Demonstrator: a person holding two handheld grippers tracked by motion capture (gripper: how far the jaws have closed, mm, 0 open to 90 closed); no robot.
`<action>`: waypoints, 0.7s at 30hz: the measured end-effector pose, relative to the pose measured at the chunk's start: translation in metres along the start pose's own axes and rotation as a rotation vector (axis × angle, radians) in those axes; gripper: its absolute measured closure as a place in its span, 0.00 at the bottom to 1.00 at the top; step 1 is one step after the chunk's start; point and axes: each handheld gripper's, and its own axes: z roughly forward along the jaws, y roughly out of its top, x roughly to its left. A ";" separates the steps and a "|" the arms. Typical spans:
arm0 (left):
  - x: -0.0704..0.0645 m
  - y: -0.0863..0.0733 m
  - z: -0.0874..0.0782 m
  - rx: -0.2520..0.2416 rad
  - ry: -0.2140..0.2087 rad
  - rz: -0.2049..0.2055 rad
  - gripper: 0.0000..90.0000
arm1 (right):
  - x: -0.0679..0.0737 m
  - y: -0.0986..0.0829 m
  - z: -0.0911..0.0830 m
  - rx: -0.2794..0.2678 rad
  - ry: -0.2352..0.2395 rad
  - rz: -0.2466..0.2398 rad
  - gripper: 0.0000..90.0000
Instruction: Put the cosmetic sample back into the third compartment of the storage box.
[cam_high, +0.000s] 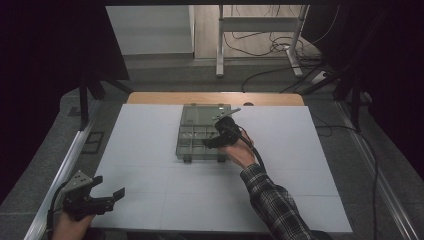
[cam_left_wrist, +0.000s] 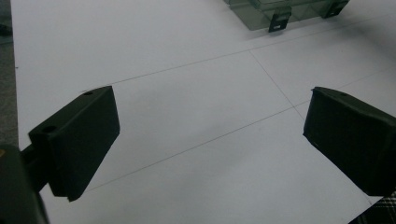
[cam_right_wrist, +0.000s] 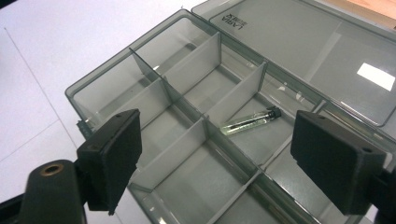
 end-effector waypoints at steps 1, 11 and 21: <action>0.000 0.000 0.000 0.000 0.000 0.000 0.04 | 0.000 0.000 -0.001 -0.005 0.003 -0.004 0.17; 0.000 0.000 0.000 0.001 0.001 0.000 0.04 | 0.003 -0.007 -0.011 0.012 0.010 -0.015 0.11; 0.000 0.000 0.000 -0.001 0.002 0.003 0.04 | 0.006 -0.014 -0.015 0.007 0.001 -0.026 0.06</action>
